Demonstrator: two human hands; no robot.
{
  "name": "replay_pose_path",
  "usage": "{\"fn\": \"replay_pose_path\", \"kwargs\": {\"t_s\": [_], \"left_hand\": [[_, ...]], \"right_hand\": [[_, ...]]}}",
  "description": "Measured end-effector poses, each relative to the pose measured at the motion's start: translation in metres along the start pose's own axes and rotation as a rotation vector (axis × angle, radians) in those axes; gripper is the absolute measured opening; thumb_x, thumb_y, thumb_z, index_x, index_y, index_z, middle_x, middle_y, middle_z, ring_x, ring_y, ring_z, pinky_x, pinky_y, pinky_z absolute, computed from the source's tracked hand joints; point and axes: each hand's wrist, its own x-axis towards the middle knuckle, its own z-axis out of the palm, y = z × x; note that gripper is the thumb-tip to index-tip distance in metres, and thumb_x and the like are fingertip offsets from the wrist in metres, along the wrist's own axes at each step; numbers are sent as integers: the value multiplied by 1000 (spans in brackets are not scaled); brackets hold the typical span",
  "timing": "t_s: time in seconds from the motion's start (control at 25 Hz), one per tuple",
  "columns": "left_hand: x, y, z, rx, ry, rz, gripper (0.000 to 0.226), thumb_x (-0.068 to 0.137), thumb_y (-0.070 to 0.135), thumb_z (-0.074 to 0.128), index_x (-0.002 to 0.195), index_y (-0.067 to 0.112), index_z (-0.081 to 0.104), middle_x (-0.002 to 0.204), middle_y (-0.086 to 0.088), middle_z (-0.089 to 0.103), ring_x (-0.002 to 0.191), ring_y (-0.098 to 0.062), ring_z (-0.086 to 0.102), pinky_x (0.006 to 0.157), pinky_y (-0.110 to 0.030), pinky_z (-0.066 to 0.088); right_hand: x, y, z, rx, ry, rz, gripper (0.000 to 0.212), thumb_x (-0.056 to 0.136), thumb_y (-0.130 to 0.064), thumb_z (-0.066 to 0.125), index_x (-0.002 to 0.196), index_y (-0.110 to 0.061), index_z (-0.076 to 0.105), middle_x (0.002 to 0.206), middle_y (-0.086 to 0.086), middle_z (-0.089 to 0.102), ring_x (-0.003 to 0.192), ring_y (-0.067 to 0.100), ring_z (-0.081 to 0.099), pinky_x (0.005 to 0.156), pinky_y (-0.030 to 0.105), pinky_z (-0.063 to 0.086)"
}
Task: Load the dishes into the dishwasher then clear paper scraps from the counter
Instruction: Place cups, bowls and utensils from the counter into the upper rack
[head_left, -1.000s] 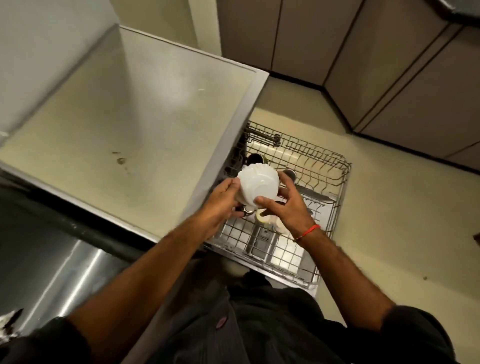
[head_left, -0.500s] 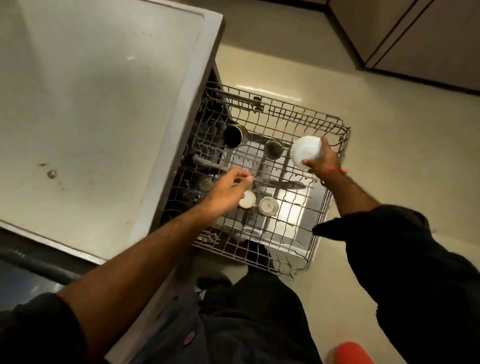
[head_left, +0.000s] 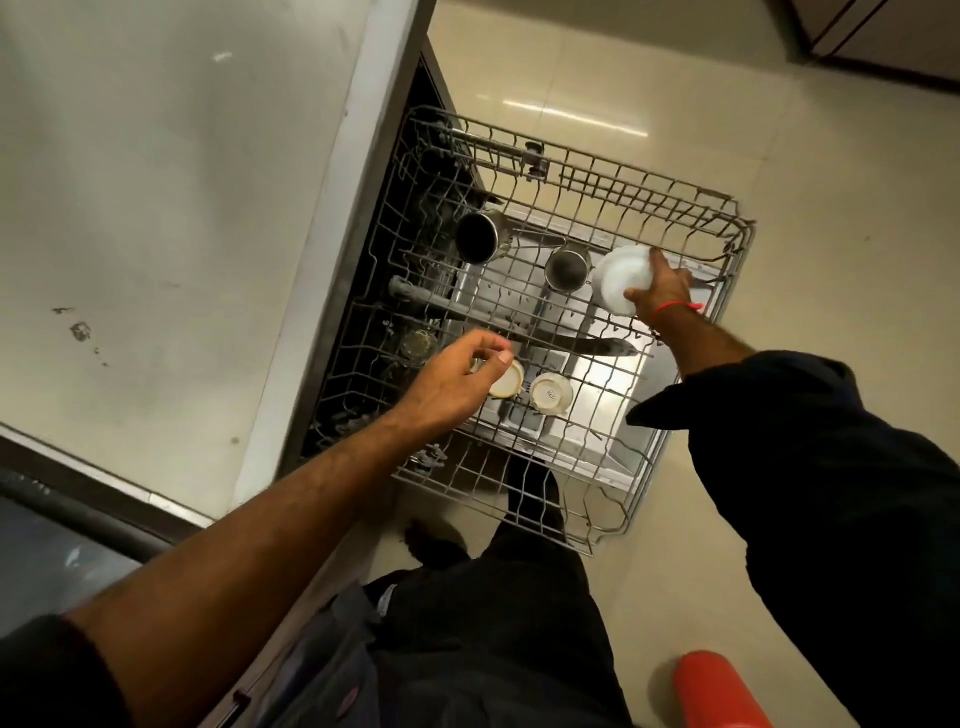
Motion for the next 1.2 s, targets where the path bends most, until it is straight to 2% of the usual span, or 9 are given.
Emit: {"fn": "replay_pose_path", "kwargs": {"t_s": [0.12,0.36,0.52,0.6,0.68,0.84,1.0,1.08,1.2], "left_hand": [[0,1,2,5,5,3,28,104,34,49,129,22,55,131,2,57,114,-15,58,96,-37,48],[-15,-7,-4,-55,66,30,26,103,33,52,127,24,56,127,6,58,110,-14,61,96,-38,52],[-44,-20,-20,-123,213,127,26,101,27,55,127,25,56,129,7,58,103,-9,64,88,-35,58],[-64,-29,-32,-176,335,208,26,100,20,57,126,22,56,126,5,61,94,-9,69,78,-34,62],[-90,-43,-48,-230,455,299,25,101,14,56,125,21,56,122,6,62,90,-8,72,67,-30,63],[-151,-95,-84,-348,704,318,24,102,12,54,121,25,59,123,8,61,81,-2,71,55,-18,53],[-211,-185,-108,-438,915,241,28,98,14,60,118,34,61,120,9,63,78,-3,69,61,-18,49],[-243,-235,-112,-487,1007,210,30,96,15,62,113,40,61,110,6,66,77,-8,68,64,-21,49],[-299,-313,-112,-560,1159,177,27,95,14,62,111,36,62,114,5,66,78,-14,69,72,-28,54]], "right_hand": [[-7,1,1,26,52,-3,72,90,4,60,151,-21,30,150,17,24,136,40,34,110,48,36],[-44,1,6,-39,224,-131,56,91,-2,54,144,-11,40,144,18,33,130,38,41,110,44,38],[-99,-28,27,14,291,-411,36,94,-10,53,129,-11,55,130,13,49,117,26,52,105,39,44],[-139,-55,45,116,290,-614,21,94,-12,54,114,-14,62,114,7,59,102,17,58,96,42,51],[-189,-85,68,200,275,-788,14,96,-17,55,105,-16,65,101,2,67,90,12,61,84,34,54],[-297,-139,133,307,83,-1005,15,97,-25,56,104,-14,65,86,-2,68,75,11,64,67,25,52],[-384,-161,218,218,-168,-1130,13,96,-17,57,105,-15,66,85,-4,66,69,8,60,63,21,48],[-422,-161,263,155,-274,-1158,15,95,-14,57,106,-18,66,84,-8,63,65,12,59,63,27,50],[-481,-152,329,77,-431,-1200,20,93,-11,57,109,-19,65,83,-3,63,62,23,59,65,36,53]]}}
